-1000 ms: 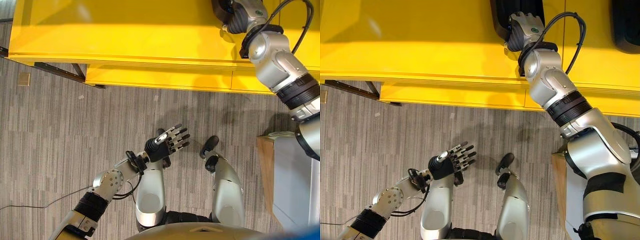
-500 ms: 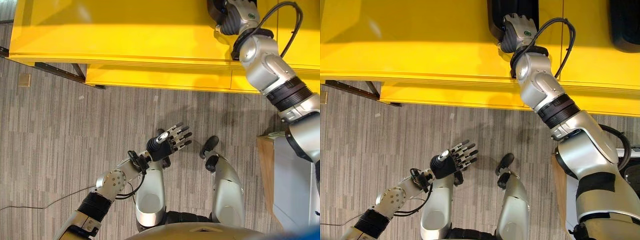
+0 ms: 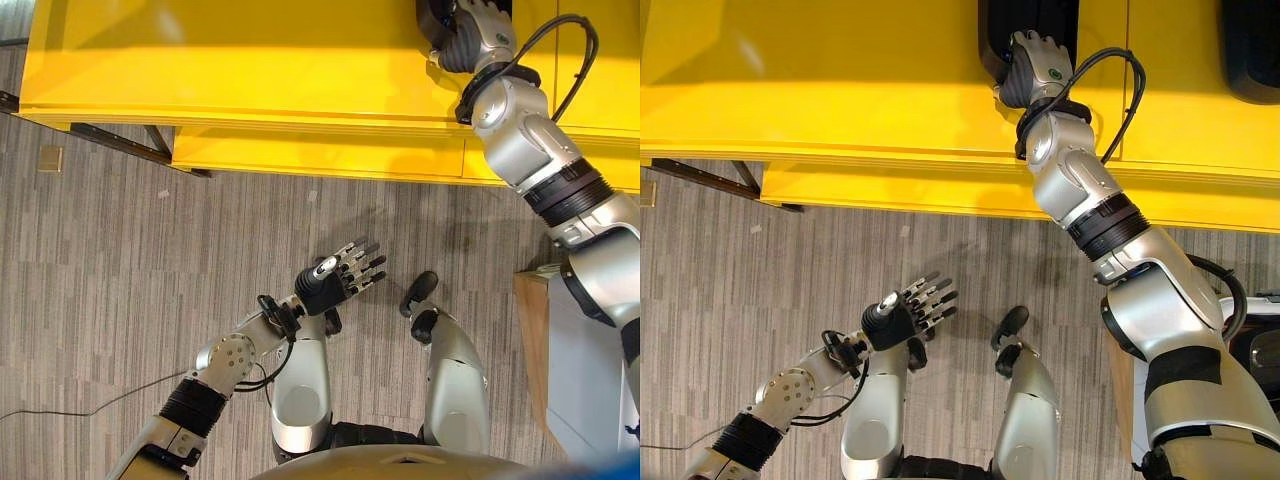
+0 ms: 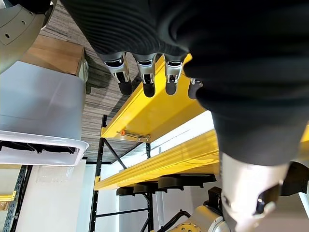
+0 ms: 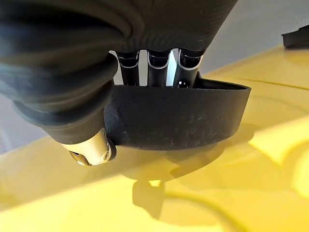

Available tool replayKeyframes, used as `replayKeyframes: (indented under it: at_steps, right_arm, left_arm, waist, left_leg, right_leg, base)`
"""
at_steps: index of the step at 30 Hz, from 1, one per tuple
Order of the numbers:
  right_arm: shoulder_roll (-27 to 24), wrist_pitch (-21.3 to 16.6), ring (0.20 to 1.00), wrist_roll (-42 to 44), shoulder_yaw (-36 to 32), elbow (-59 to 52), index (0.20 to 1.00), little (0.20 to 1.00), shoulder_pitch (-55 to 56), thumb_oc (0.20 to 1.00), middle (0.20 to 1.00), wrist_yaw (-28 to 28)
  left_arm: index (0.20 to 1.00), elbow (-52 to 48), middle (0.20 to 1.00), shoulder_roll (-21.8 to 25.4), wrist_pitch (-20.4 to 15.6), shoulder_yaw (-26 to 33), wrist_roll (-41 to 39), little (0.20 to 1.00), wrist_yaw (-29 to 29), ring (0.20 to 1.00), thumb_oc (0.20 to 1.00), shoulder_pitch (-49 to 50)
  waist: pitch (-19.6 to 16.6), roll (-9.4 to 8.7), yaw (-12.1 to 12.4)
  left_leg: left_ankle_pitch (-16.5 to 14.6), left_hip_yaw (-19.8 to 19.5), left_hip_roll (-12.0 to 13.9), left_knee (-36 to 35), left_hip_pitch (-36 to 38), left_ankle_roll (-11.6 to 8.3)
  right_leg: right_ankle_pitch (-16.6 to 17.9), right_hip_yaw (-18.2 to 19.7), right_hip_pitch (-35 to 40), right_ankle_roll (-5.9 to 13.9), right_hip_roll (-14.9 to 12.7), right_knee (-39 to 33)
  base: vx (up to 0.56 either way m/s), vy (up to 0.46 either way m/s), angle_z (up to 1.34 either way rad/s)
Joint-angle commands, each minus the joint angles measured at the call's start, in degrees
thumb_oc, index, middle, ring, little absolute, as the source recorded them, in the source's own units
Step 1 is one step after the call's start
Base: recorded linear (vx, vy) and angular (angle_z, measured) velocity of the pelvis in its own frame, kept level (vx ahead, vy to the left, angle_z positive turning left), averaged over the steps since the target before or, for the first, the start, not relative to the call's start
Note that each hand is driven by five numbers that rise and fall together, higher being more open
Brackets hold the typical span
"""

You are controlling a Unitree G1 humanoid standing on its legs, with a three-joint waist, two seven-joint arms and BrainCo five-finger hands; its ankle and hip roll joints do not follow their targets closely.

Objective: Move parts from the plastic box to the shelf.

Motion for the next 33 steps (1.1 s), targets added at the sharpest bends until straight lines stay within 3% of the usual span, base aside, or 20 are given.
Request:
replayKeyframes:
  at_steps: [1,8,15,17,18,33]
  right_arm:
    - [-0.6,-1.4,0.200,2.8,-1.4,1.4,0.200,0.200,1.8,0.200,0.200,1.9]
    - [0.1,-0.5,0.200,0.7,-0.8,-0.5,0.200,0.200,2.4,0.200,0.200,3.9]
    - [0.5,0.5,0.200,0.6,-0.4,-0.5,0.200,0.200,2.6,0.200,0.200,3.5]
    - [0.6,-0.2,0.677,1.0,-0.4,0.0,0.677,0.677,2.4,0.677,0.677,3.4]
    - [0.6,-0.4,1.000,1.3,-0.5,0.1,1.000,1.000,2.4,1.000,1.000,3.3]
    - [-0.1,-2.9,1.000,-1.0,-0.3,-2.5,1.000,1.000,3.3,1.000,1.000,3.7]
  left_arm:
    - [1.000,-7.3,1.000,-0.7,-0.9,-2.4,-2.8,1.000,0.5,1.000,1.000,1.7]
    - [1.000,-5.3,1.000,-1.5,-2.0,-2.1,-2.1,1.000,-1.9,1.000,1.000,2.6]
    - [1.000,-5.2,1.000,-2.1,-0.6,-2.0,-2.1,1.000,-3.6,1.000,1.000,2.8]
    - [1.000,-5.3,1.000,-2.2,0.0,-2.3,-2.4,1.000,-3.6,1.000,1.000,2.8]
    - [1.000,-5.3,1.000,-2.1,0.5,-2.5,-2.6,1.000,-3.9,1.000,1.000,2.8]
    - [1.000,-7.2,1.000,-1.3,1.5,-2.3,-3.1,1.000,-2.3,1.000,1.000,3.0]
  waist:
    - [-1.5,1.06,1.3]
    - [-1.5,0.91,1.4]
    - [-1.5,0.62,1.5]
    - [-1.5,0.67,1.5]
    - [-1.5,0.70,1.5]
    - [-1.5,1.20,1.3]
  left_leg:
    - [0.2,-2.1,4.8,-1.1,1.1,-5.86]
    - [0.3,-2.1,4.7,-1.3,1.2,-5.90]
    - [0.4,-2.1,4.8,-1.3,1.2,-5.92]
    - [0.4,-2.1,4.8,-1.3,1.3,-5.90]
    - [0.4,-2.1,4.8,-1.3,1.3,-5.88]
    - [0.1,-1.9,4.2,-1.6,3.0,-5.49]
  right_leg:
    - [-3.5,0.6,-0.7,6.19,-3.1,5.3]
    - [-3.5,0.5,-0.4,6.20,-3.0,5.1]
    - [-3.2,0.3,-0.3,6.32,-3.1,4.9]
    - [-3.2,0.3,-0.3,6.27,-3.0,4.9]
    - [-3.2,0.3,-0.2,6.28,-3.0,4.9]
    - [-2.9,0.5,1.4,6.71,-3.3,4.2]
  base:
    - [0.00,0.000,0.00]
    - [0.00,0.000,0.00]
    - [0.00,0.000,0.00]
    - [0.00,0.000,0.00]
    - [0.00,0.000,0.00]
    - [0.00,0.000,0.00]
